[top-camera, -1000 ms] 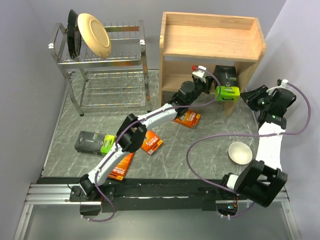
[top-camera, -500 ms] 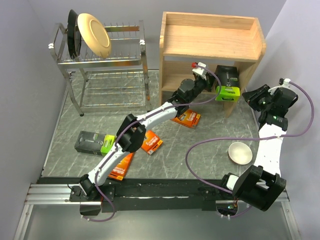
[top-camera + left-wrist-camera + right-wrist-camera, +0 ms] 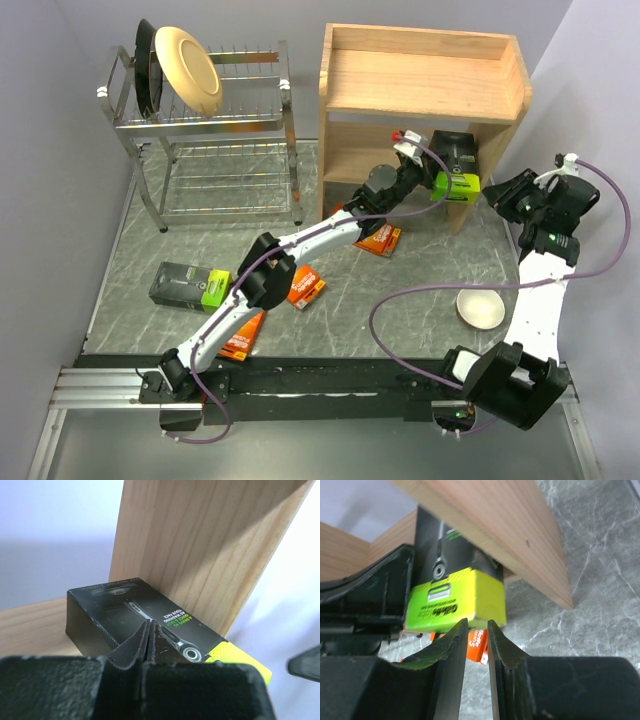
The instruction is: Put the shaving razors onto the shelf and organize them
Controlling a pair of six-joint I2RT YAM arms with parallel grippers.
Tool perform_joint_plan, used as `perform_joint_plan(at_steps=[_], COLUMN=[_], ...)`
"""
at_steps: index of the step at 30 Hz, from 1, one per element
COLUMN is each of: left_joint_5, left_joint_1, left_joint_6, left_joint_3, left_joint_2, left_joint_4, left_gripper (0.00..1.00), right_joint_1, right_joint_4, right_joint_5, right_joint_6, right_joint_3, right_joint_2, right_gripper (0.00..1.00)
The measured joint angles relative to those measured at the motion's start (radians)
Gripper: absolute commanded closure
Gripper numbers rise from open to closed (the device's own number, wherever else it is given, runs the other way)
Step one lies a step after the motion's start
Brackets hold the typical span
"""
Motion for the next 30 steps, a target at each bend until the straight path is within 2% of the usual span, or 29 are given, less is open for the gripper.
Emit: perform_joint_plan(at_steps=[15, 16, 18, 19, 22, 24, 25, 26, 30], left_joint_5=[-0.034, -0.042, -0.06, -0.068, -0.089, -0.092, -0.093, -0.092, -0.093], left_joint_1=[-0.04, -0.042, -0.044, -0.044, -0.038, -0.027, -0.019, -0.008, 0.035], left_joint_6=[-0.02, -0.017, -0.009, -0.006, 0.001, 0.003, 0.001, 0.0, -0.012], left_joint_3=[0.096, 0.097, 0.097, 0.097, 0.081, -0.01, -0.076, -0.148, -0.349], left_joint_2=[0.074, 0.076, 0.078, 0.078, 0.073, 0.032, 0.001, -0.037, -0.169], left_joint_4=[0.051, 0.056, 0.061, 0.063, 0.084, 0.114, 0.138, 0.155, 0.179], left_gripper=[0.97, 0.87, 0.75, 0.66, 0.57, 0.64, 0.87, 0.99, 0.99], right_joint_1=[0.071, 0.082, 0.101, 0.111, 0.134, 0.14, 0.143, 0.145, 0.145], right_joint_4=[-0.11, -0.116, -0.117, -0.122, -0.122, -0.116, -0.112, -0.105, -0.089], right_joint_5=[-0.053, -0.053, -0.052, -0.051, -0.047, -0.047, -0.047, -0.046, -0.043], right_joint_6=[-0.089, -0.099, -0.11, -0.113, -0.112, -0.108, -0.107, -0.104, -0.092], right_joint_3=[0.042, 0.047, 0.048, 0.048, 0.048, 0.048, 0.048, 0.048, 0.047], right_joint_2=[-0.035, -0.035, -0.035, -0.035, -0.032, -0.032, -0.032, -0.032, -0.032], right_gripper=[0.7, 0.7, 0.7, 0.7, 0.7, 0.7, 0.7, 0.7, 0.7])
